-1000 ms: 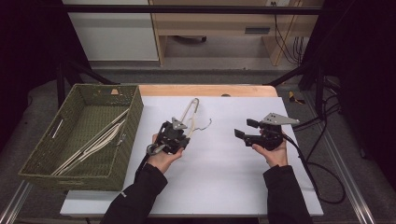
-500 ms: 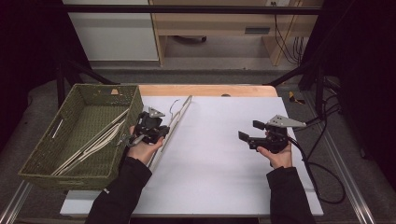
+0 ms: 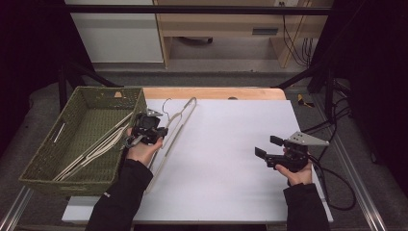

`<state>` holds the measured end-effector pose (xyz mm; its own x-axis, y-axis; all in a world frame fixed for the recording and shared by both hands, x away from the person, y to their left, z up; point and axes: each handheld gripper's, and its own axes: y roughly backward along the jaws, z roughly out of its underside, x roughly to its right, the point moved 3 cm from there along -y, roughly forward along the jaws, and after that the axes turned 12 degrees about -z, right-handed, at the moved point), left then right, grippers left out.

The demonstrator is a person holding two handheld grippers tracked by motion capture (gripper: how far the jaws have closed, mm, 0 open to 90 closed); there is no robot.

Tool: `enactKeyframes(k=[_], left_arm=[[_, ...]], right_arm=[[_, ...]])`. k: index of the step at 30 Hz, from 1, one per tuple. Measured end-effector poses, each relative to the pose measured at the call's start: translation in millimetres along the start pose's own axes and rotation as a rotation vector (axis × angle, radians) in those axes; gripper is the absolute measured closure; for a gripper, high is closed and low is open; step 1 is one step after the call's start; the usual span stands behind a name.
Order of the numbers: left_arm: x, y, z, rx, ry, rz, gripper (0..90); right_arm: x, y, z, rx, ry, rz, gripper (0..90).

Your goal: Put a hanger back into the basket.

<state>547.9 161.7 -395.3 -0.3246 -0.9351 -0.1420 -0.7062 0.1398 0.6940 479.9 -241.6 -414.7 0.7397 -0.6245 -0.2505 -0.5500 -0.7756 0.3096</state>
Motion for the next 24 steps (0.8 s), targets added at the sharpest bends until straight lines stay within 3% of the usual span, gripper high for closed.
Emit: enactKeyframes(k=[1,3,5,9,11,14,19,24], left_arm=[[-0.5,0.4,0.3,0.007,0.007,0.004,85.3],[-0.5,2.9,0.8,0.031,-0.021,-0.012,86.1],[-0.6,7.5,0.6,0.053,0.003,0.021,86.2],[-1.2,24.9,-2.5,0.111,-0.005,0.039,86.3],[-3.0,36.5,-4.7,0.133,-0.013,0.045,86.3],[-7.8,58.8,-10.1,0.188,-0.003,0.087,86.2],[-16.6,88.0,-17.1,0.248,-0.026,0.106,86.2],[-34.0,120.0,-24.9,0.300,-0.037,0.133,86.2]], right_arm=[[0.1,1.6,1.2,0.002,-0.007,0.000,16.5],[1.6,4.1,2.3,0.008,-0.009,0.002,16.2],[2.3,5.5,3.3,0.011,-0.014,0.001,15.7],[4.2,6.1,5.4,0.008,-0.020,0.012,14.1],[5.3,8.3,6.2,0.008,-0.022,0.017,13.1],[7.1,12.3,6.0,0.021,-0.033,0.022,12.1],[10.1,19.1,4.8,0.039,-0.043,0.031,9.6],[11.8,23.0,4.4,0.042,-0.046,0.045,7.7]])
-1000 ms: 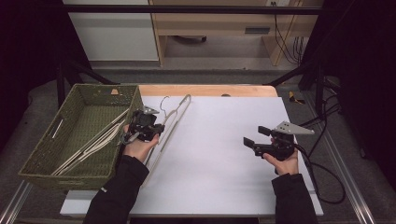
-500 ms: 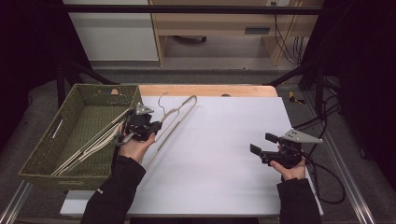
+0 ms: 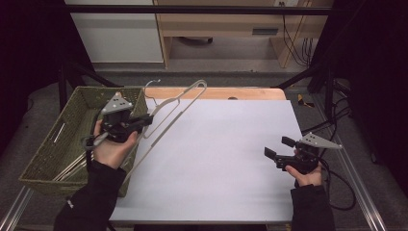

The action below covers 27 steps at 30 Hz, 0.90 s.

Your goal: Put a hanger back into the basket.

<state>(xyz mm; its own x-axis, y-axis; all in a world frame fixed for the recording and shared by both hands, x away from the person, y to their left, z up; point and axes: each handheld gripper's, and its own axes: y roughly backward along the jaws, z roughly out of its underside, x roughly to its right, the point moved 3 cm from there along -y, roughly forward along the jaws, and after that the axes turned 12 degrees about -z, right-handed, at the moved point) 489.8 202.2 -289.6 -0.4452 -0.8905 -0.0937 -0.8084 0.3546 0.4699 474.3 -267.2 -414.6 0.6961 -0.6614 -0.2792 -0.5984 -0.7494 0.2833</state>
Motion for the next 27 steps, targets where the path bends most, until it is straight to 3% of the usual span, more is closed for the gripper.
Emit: enactKeyframes(k=[7,15,18,19,21,27], left_arm=[[-28.8,34.9,-15.1,0.042,0.002,-0.020,86.2],[-75.9,61.2,-22.6,0.077,0.004,-0.053,86.2],[-86.2,63.7,-21.9,0.072,0.008,-0.067,86.2],[-99.7,65.4,-18.3,0.060,0.008,-0.099,86.2],[-109.4,66.5,-14.2,0.050,0.006,-0.116,86.2],[-136.9,67.4,2.7,0.024,0.001,-0.129,86.2]], right_arm=[[-0.3,1.9,-1.5,0.006,0.007,0.015,6.3],[-1.7,1.2,-2.1,0.007,0.012,0.018,5.5],[-1.4,0.9,-1.6,0.004,0.009,0.022,5.3],[-0.9,0.8,-1.5,0.006,0.010,0.026,5.1],[-0.9,1.1,-1.6,0.006,0.009,0.027,5.1],[-0.8,0.8,-1.7,0.005,0.004,0.028,4.9]])
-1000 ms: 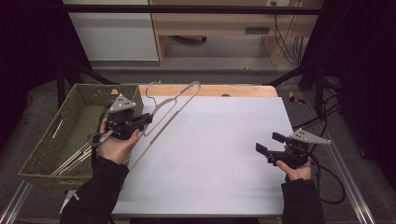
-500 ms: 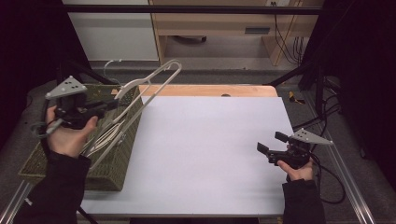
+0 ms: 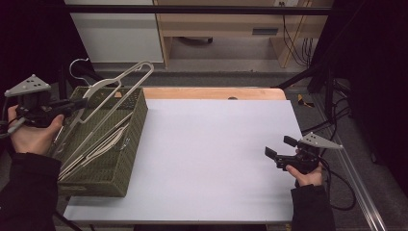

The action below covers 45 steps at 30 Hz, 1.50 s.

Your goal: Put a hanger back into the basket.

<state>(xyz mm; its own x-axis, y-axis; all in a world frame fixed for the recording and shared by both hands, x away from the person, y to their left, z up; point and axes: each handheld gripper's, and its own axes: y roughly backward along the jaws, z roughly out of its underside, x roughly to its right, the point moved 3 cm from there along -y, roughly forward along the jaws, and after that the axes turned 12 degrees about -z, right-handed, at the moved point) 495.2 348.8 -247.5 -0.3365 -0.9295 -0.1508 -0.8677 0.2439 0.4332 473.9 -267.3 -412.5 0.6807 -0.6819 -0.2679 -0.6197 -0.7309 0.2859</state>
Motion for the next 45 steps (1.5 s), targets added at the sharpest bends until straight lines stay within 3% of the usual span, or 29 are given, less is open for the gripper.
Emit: enactKeyframes(k=[6,16,21,26,32,36,40,42,45], left_arm=[[-20.5,-6.2,17.4,-0.039,-0.033,-0.015,86.2],[-38.7,-22.4,39.8,-0.111,-0.114,-0.063,86.2],[-44.7,-25.6,51.5,-0.115,-0.102,-0.066,86.2],[-47.2,-26.4,62.0,-0.140,-0.123,-0.067,86.1],[-41.1,-35.5,73.5,-0.168,-0.148,-0.068,86.2],[-28.9,-50.3,86.2,-0.198,-0.188,-0.075,86.1],[-19.4,-62.4,103.2,-0.209,-0.187,-0.069,86.1],[-19.0,-61.8,108.5,-0.185,-0.163,-0.069,86.0],[-19.2,-60.1,114.7,-0.196,-0.164,-0.069,85.5]], right_arm=[[0.8,-1.7,0.7,-0.006,0.008,0.002,4.7],[0.9,-1.7,1.1,-0.010,0.001,-0.002,4.6],[1.2,-1.2,0.9,-0.009,-0.001,0.001,4.5],[0.8,-1.9,1.2,-0.010,-0.002,0.000,4.5],[1.1,-2.1,1.5,-0.011,-0.001,0.001,4.5],[0.6,-2.1,1.5,-0.011,-0.001,-0.002,4.5],[0.6,-2.0,1.4,-0.011,-0.001,-0.001,4.5],[0.5,-2.2,1.4,-0.010,-0.002,-0.002,4.5],[0.0,-2.8,1.7,-0.014,-0.003,-0.004,4.5]])
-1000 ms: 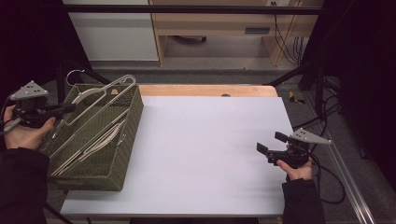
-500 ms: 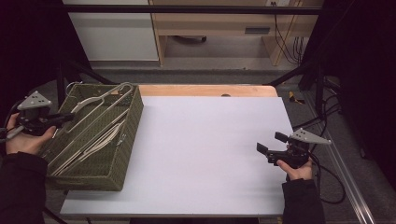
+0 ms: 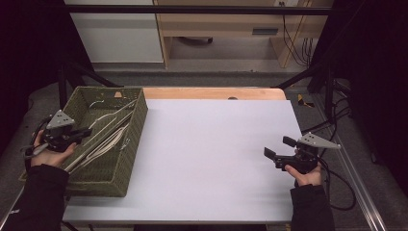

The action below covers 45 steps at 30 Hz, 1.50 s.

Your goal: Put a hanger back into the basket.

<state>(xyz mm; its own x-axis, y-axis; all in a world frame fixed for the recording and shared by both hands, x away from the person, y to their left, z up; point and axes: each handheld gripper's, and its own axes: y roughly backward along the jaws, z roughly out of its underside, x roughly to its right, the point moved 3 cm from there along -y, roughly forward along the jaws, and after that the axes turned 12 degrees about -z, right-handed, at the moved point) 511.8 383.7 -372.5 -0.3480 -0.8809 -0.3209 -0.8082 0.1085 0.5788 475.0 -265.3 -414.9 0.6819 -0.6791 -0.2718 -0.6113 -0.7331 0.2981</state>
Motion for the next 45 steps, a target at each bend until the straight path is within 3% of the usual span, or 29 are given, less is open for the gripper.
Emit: enactKeyframes(k=[2,6,10,15,19,20,22,23,27,30,32,35,38,45], left_arm=[[3.5,-0.5,0.4,-0.006,0.009,0.019,84.0],[10.5,-1.7,-1.6,-0.064,0.004,0.031,81.2],[13.8,-4.6,6.0,-0.177,0.029,0.058,75.9],[13.9,2.8,10.3,-0.159,0.080,0.081,76.0],[14.8,17.8,4.4,-0.074,0.127,0.077,68.6],[15.8,23.3,0.8,-0.027,0.150,0.078,66.6],[20.5,32.8,-7.1,0.057,0.192,0.080,58.4],[22.4,35.8,-9.8,0.079,0.194,0.079,51.0],[35.1,47.6,-23.7,0.207,0.242,0.084,35.4],[49.8,54.1,-33.8,0.289,0.278,0.113,23.7],[58.6,54.9,-37.1,0.304,0.273,0.116,15.5],[73.8,53.7,-40.4,0.312,0.252,0.133,10.3],[86.8,50.7,-40.6,0.327,0.252,0.152,7.8],[101.9,44.7,-36.3,0.354,0.251,0.182,6.9]], right_arm=[[-0.4,-0.1,-0.1,-0.003,0.004,0.002,4.5],[-0.8,0.8,-0.6,-0.001,0.010,0.000,4.4],[-0.9,1.8,-1.3,0.005,0.011,0.002,4.4],[-2.0,0.6,-1.2,0.003,0.010,-0.003,4.4],[-2.4,-0.3,-0.8,-0.002,0.012,-0.002,4.4],[-2.3,-0.4,-0.9,-0.002,0.013,0.002,4.4],[-2.8,-0.3,-0.8,-0.002,0.011,0.000,4.4],[-2.9,-0.1,-1.0,0.002,0.010,-0.002,4.4],[-2.9,0.7,-1.2,0.005,0.016,0.000,4.4],[-3.7,1.2,-1.8,0.012,0.019,-0.003,4.5],[-4.2,1.2,-2.0,0.015,0.026,-0.005,4.4],[-5.1,1.3,-2.0,0.019,0.027,-0.014,4.2],[-5.0,1.3,-2.1,0.023,0.035,-0.014,4.1],[-6.4,5.1,-4.0,0.038,0.047,-0.029,4.1]])
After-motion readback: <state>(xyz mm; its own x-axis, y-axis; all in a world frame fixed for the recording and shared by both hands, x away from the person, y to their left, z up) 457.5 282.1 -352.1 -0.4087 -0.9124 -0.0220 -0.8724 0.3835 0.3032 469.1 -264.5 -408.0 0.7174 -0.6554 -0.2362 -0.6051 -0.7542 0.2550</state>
